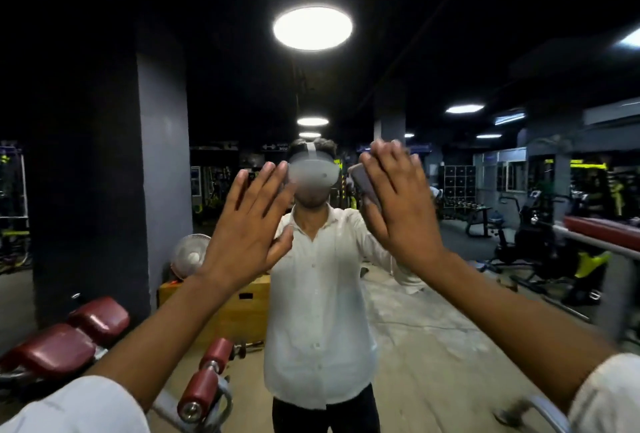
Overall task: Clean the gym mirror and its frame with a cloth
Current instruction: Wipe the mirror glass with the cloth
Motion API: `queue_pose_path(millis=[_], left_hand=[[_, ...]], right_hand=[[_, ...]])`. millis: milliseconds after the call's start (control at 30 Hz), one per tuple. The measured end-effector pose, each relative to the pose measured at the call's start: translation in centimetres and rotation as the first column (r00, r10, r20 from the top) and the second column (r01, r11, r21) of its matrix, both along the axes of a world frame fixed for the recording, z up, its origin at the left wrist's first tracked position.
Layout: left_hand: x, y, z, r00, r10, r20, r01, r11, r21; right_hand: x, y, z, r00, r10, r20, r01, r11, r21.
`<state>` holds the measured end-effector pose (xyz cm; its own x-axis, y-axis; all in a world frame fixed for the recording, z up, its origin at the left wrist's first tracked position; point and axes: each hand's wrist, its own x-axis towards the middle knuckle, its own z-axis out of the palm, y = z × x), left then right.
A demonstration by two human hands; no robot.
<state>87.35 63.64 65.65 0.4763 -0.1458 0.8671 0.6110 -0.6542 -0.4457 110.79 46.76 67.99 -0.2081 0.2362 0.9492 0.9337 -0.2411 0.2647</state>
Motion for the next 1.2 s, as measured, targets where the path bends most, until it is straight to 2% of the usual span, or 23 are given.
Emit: queue_pose_path(millis=[67, 133, 200, 233, 267, 333, 400, 467, 567, 633, 667, 733, 800, 867, 1033, 1133, 1200], left_hand=[[1.1, -0.4, 1.2, 1.0, -0.017, 0.024, 0.017, 1.0, 0.004], [2.1, -0.8, 2.1, 0.998, -0.034, 0.043, 0.034, 0.999, 0.007], [3.1, -1.3, 3.1, 0.997, -0.048, 0.059, 0.047, 0.999, 0.006], [3.8, -1.6, 3.6, 0.997, -0.054, 0.062, 0.054, 0.999, 0.006], [4.5, -2.0, 4.1, 0.996, -0.058, 0.064, 0.058, 0.998, 0.005], [6.0, -2.9, 4.5, 0.995, -0.05, 0.087, 0.05, 0.999, -0.004], [7.3, -3.4, 4.2, 0.991, -0.035, 0.126, 0.037, 0.999, -0.017], [7.7, -3.4, 3.6, 0.99, -0.03, 0.137, 0.03, 1.0, 0.005], [7.4, -3.1, 3.0, 0.995, -0.044, 0.091, 0.038, 0.998, 0.059], [7.4, -2.9, 2.5, 0.998, -0.024, 0.053, 0.02, 0.998, 0.065], [7.4, -2.9, 2.3, 0.999, -0.01, 0.041, 0.007, 0.998, 0.062], [7.5, -2.8, 1.9, 0.999, 0.013, 0.044, -0.015, 0.999, 0.048], [7.5, -3.0, 1.6, 0.998, 0.021, 0.053, -0.023, 0.999, 0.027], [7.5, -3.3, 0.8, 0.998, 0.024, 0.05, -0.024, 1.0, 0.004], [7.6, -4.1, -3.6, 1.0, 0.02, 0.017, -0.019, 0.999, -0.039], [7.7, -4.4, -6.5, 0.999, 0.045, -0.005, -0.046, 0.998, -0.045], [7.7, -4.7, -8.3, 0.997, 0.075, -0.015, -0.075, 0.995, -0.063]], right_hand=[[0.0, 0.4, -2.2, 0.987, 0.017, 0.161, 0.001, 0.994, -0.114], [1.2, -0.2, -3.6, 0.924, 0.054, 0.378, 0.061, 0.956, -0.287], [3.3, -1.4, -1.4, 0.871, 0.016, 0.491, 0.149, 0.944, -0.293], [4.1, -1.8, 0.3, 0.892, -0.033, 0.451, 0.155, 0.959, -0.237], [4.8, -2.2, 2.1, 0.936, -0.063, 0.346, 0.126, 0.979, -0.162], [5.2, -2.9, 4.8, 0.999, -0.029, 0.044, 0.028, 1.0, 0.008], [4.4, -2.6, 5.2, 0.989, 0.029, -0.145, -0.014, 0.995, 0.098], [3.6, -1.7, 3.3, 0.99, 0.055, -0.127, -0.044, 0.995, 0.086], [4.2, -1.4, -0.2, 0.979, 0.052, 0.195, -0.026, 0.991, -0.133], [5.9, -2.4, 0.9, 0.927, 0.007, 0.374, 0.057, 0.985, -0.16], [6.7, -2.9, 2.1, 0.935, -0.019, 0.355, 0.061, 0.992, -0.108], [7.8, -3.7, 4.3, 0.988, -0.012, 0.156, 0.012, 1.0, 0.004], [7.7, -4.1, 4.6, 0.999, 0.049, -0.005, -0.049, 0.998, 0.029], [7.0, -3.6, 3.1, 0.997, 0.074, -0.011, -0.074, 0.997, 0.0], [6.6, -3.0, -6.4, 0.955, 0.091, 0.283, -0.017, 0.967, -0.254], [7.0, -3.3, -13.9, 0.842, 0.123, 0.525, 0.13, 0.898, -0.42], [7.7, -4.0, -15.7, 0.754, 0.156, 0.638, 0.229, 0.848, -0.479]])
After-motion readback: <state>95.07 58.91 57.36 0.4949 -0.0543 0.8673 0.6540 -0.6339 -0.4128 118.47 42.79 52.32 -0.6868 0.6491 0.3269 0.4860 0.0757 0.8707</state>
